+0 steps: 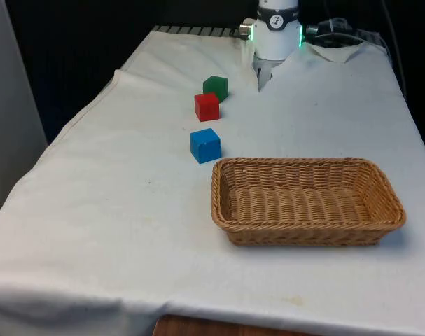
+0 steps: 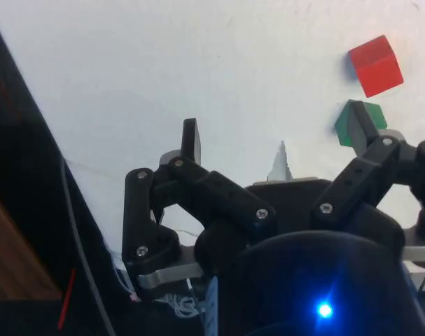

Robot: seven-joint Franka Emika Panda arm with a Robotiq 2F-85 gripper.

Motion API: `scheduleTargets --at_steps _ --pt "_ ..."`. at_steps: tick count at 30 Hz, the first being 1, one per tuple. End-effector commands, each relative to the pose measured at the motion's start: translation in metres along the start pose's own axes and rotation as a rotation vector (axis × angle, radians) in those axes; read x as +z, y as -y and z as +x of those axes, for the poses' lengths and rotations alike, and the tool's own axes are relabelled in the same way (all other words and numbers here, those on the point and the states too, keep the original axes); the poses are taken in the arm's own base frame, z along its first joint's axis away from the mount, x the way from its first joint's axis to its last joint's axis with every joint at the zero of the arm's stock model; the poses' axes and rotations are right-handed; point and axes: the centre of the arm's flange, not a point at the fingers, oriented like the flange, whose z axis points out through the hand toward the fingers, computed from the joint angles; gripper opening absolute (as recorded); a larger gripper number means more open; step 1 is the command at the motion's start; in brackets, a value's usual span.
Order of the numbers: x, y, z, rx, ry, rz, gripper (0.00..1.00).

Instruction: Pick up exactly two blocks and place them into the basket.

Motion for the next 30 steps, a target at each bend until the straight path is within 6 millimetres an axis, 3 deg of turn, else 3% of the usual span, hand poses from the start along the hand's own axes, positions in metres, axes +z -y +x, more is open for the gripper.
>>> scheduleTargets --at_steps 1,19,30 --pt "0.004 -0.005 0.002 0.004 -0.01 -0.006 1.0" --pt "0.038 -0.041 0.006 0.036 -0.059 -0.028 1.0" --pt "0.068 -0.067 0.005 0.076 -0.095 -0.053 1.0"
